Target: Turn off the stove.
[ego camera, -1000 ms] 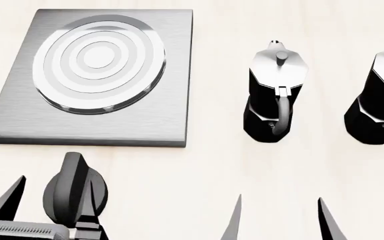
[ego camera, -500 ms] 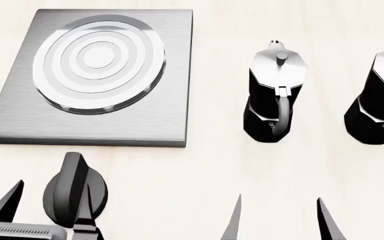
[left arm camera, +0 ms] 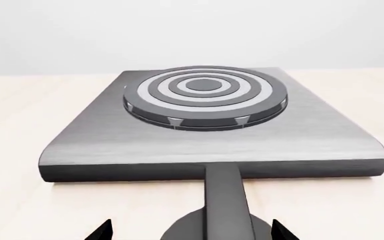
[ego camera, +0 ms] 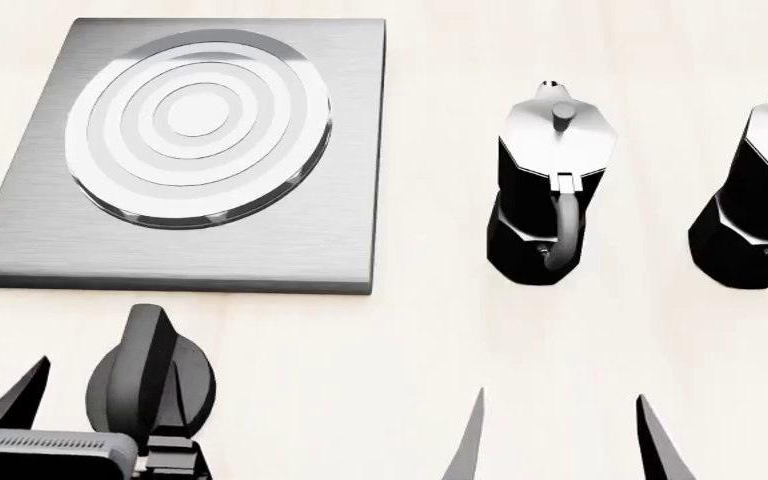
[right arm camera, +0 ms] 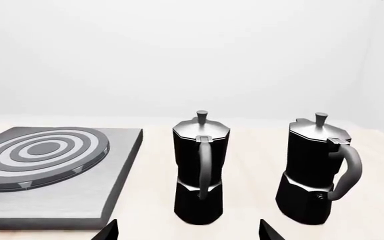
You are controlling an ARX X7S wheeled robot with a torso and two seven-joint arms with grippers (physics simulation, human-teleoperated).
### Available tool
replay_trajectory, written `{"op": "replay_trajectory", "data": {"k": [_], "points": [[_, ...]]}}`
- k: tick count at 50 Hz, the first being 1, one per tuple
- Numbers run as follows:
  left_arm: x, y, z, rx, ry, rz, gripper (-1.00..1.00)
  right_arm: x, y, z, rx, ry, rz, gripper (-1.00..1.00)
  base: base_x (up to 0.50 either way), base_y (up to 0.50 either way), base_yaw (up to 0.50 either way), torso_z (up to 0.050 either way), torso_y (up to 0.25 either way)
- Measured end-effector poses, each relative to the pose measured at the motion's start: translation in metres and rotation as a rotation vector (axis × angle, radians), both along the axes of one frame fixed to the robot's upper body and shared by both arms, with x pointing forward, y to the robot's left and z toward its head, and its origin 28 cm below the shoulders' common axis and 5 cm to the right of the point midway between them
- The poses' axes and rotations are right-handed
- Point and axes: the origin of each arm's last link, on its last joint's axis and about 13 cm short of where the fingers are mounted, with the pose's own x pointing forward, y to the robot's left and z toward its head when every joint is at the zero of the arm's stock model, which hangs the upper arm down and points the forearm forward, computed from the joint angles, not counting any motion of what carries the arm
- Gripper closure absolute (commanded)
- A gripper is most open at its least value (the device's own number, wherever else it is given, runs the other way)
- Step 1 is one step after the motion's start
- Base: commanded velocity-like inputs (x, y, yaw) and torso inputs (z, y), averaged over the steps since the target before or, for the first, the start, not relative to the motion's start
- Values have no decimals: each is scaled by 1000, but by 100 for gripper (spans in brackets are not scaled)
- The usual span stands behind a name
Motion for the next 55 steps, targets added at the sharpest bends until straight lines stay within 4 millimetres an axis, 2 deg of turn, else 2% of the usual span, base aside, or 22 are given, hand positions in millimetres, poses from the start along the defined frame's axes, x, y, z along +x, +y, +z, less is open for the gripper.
{"op": "replay_trajectory", "data": {"k": [55], "points": [[7,-1,-7,-23,38,20,-100,-1,0,-1,0,4,6,-100,0,0,0,0,-1]]}}
